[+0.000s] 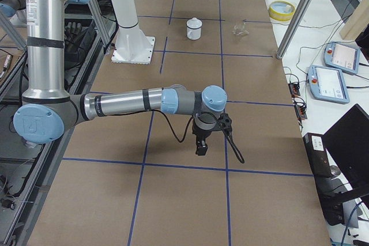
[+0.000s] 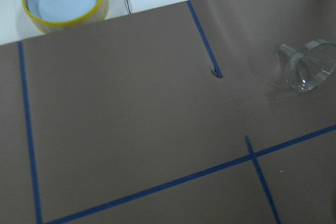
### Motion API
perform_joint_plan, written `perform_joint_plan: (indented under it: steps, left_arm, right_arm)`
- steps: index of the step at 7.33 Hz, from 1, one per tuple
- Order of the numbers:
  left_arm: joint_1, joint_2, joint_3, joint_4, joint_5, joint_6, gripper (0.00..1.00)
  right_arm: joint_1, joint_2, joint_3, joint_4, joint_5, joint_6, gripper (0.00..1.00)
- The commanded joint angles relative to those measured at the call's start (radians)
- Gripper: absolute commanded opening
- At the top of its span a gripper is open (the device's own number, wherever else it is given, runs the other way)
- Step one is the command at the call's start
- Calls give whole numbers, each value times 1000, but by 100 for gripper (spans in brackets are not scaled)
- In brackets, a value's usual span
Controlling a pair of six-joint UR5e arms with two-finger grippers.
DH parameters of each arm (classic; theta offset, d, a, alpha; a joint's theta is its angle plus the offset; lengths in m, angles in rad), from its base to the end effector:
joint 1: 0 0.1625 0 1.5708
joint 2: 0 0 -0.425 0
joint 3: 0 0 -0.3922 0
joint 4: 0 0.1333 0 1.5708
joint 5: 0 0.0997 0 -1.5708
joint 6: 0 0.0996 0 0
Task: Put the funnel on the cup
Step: 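Move the left gripper over the white mug and grasp its lid knob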
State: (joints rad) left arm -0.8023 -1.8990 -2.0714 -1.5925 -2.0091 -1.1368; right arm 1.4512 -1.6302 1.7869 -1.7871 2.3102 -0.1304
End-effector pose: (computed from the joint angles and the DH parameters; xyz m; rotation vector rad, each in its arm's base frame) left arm 0.3068 -0.4483 0.2603 0.1494 0.9197 -0.1550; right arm 0.0112 -0.4619 0.6049 -0.0530 -0.7410 -0.2164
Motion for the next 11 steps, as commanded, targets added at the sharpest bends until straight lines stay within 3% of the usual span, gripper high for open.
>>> perform_joint_plan:
  steps: [1, 3, 7, 8, 9, 10, 11]
  left_arm:
    - [187, -152, 36, 149, 116, -223, 100]
    - [228, -183, 102, 147, 170, -239, 100]
    - [250, -178, 109, 146, 170, -241, 98]
    - [255, -178, 109, 146, 170, -239, 85]
    - [255, -178, 108, 147, 168, -241, 37]
    - [255, -178, 103, 149, 168, -241, 0]
    - [255, -176, 99, 151, 168, -238, 0]
  right_arm:
    - [0, 1, -1, 0, 0, 0, 100]
    - [0, 0, 0, 0, 0, 0, 100]
    - [0, 0, 0, 0, 0, 0, 100]
    - [0, 0, 0, 0, 0, 0, 100]
    - [0, 0, 0, 0, 0, 0, 100]
    - [0, 0, 0, 0, 0, 0, 100]
    - [0, 0, 0, 0, 0, 0, 100]
